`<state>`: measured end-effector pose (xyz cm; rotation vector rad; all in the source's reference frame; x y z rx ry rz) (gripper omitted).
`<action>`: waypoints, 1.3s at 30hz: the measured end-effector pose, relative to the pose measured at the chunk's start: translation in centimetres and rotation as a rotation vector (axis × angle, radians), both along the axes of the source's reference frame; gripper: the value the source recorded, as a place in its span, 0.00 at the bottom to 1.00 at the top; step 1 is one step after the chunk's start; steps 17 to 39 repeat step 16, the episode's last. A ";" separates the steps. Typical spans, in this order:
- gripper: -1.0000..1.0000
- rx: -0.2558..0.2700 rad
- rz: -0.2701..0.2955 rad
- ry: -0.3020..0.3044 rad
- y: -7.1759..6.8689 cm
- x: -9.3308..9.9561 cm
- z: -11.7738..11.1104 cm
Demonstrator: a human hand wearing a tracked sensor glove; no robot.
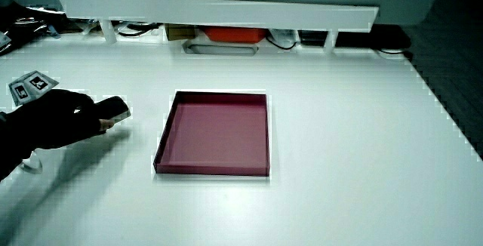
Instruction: Pick eraser
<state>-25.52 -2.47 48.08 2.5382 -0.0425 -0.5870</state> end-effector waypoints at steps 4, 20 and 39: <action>1.00 0.046 0.047 0.024 -0.4 2.0 -0.6; 1.00 0.038 0.107 0.206 -2.0 9.8 -3.7; 1.00 0.038 0.107 0.206 -2.0 9.8 -3.7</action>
